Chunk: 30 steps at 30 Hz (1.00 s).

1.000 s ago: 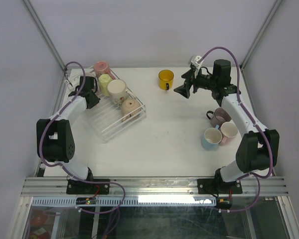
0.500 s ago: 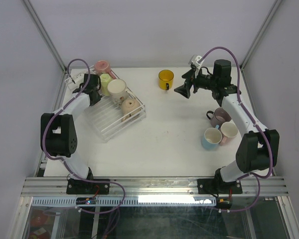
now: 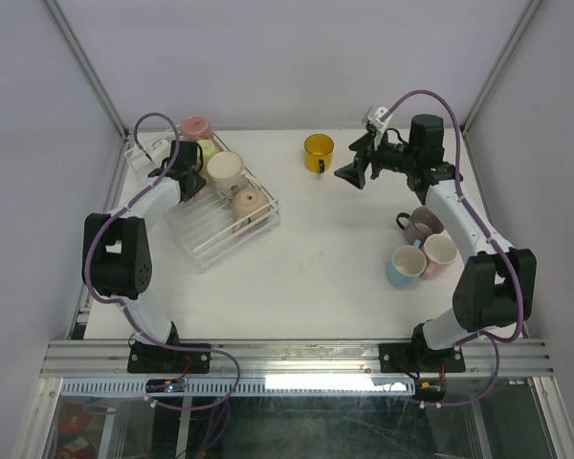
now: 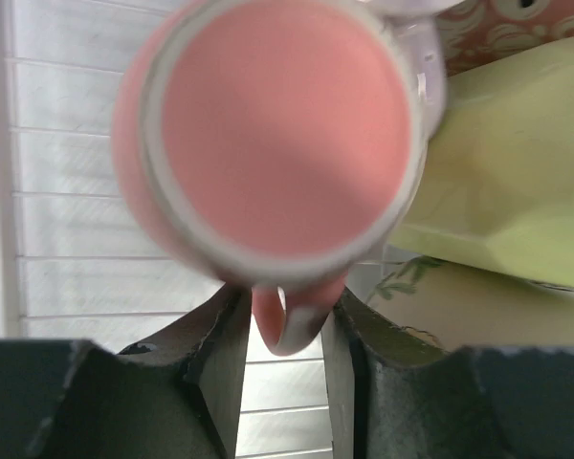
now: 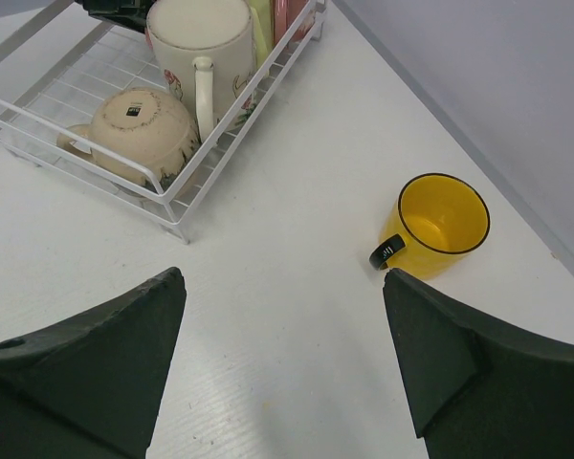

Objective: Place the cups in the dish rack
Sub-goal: Place the cup on the dish rack.

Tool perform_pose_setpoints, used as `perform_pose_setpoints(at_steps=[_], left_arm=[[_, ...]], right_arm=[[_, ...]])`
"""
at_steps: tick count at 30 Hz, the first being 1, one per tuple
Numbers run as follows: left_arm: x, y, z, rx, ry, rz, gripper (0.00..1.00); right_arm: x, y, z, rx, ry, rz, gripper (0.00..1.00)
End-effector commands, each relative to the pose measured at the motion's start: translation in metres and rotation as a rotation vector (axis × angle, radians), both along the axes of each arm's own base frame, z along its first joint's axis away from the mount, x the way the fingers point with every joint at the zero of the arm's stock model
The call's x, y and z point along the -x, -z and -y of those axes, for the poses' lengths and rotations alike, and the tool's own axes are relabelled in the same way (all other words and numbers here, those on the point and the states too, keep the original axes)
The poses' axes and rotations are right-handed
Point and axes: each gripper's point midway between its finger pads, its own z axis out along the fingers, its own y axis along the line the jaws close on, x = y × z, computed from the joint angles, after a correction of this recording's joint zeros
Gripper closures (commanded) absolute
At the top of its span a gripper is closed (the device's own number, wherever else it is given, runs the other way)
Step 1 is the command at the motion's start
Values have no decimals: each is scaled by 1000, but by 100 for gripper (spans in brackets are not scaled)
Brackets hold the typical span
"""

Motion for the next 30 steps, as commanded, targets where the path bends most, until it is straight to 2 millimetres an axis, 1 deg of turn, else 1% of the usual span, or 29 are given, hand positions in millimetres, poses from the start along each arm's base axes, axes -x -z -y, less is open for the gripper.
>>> perform_pose_setpoints(at_steps=[1,2,4,6,10,15,19,22,27,28,29,30], left_arm=[[-36,-38,21,94,14,167,63],[-36,-39,22,98,20,167,59],[-36,-40,25,106,36,167,53],[-35,-41,26,109,43,164,50],[-31,-48,27,115,58,171,49],[-23,-70,27,97,95,201,49],[-12,-89,21,31,138,208,47],[-2,-98,15,-31,182,194,45],[13,-117,9,-124,306,191,45],[15,-121,4,-143,321,190,45],[19,-124,-2,-161,327,183,47],[22,-127,-11,-179,325,176,53]], right_arm=[[0,-25,3,-17,9,86,13],[0,-25,3,-17,10,87,13],[0,-25,3,-16,11,86,13],[0,-24,4,-15,15,87,13],[1,-25,5,-16,15,89,13],[2,-24,5,-16,13,87,13],[2,-25,4,-20,12,88,13],[3,-26,4,-22,8,88,13],[4,-26,4,-22,9,87,13],[4,-25,4,-22,9,86,13],[5,-25,4,-22,8,84,13],[4,-25,4,-22,9,85,13]])
